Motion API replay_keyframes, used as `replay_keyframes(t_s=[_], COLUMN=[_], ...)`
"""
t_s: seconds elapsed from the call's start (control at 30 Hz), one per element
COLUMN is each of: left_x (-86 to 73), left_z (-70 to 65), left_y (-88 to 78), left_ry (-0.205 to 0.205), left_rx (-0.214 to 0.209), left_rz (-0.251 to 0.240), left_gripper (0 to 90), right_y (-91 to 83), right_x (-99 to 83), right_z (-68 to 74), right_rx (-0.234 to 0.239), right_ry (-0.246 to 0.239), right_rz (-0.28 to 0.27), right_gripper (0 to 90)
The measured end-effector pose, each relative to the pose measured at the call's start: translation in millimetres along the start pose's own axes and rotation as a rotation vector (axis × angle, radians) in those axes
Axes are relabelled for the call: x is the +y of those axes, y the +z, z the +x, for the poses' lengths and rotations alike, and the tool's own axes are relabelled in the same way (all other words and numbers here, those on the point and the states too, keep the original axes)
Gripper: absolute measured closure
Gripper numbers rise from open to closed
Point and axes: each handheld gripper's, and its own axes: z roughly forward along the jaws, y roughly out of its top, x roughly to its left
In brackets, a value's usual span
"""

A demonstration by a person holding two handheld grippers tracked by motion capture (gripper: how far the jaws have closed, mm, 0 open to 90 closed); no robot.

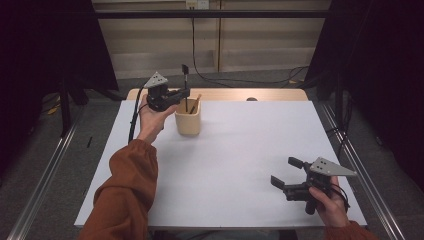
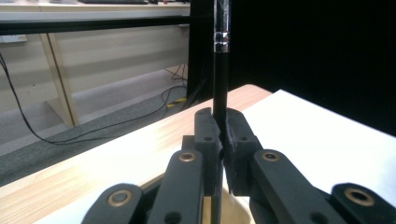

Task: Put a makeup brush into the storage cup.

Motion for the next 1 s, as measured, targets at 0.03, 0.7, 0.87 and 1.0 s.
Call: replay_keyframes(t_s=[0.03, 0.7, 0.87, 1.0], left_x=[-0.6, -24.5, -28.7, -33.5], left_z=[-0.2, 3.9, 5.0, 5.8], left_y=[0.4, 5.8, 6.5, 7.3], left_ry=[0.000, -0.008, -0.006, -0.012], left_rx=[0.001, 0.018, 0.024, 0.021], left_rz=[-0.002, 0.047, 0.057, 0.065], left_gripper=[85.6, 85.6, 85.5, 85.5], right_y=[0.0, -1.1, -1.1, -0.7], right_x=[0.0, 0.1, -0.1, 0.0], right_z=[0.1, -0.2, -0.1, 0.2], right_rx=[0.001, 0.001, 0.008, 0.008], right_ry=[0.000, 0.003, 0.005, 0.007], right_rz=[0.000, -0.005, -0.001, -0.002], right_gripper=[1.6, 2.6, 2.6, 2.7])
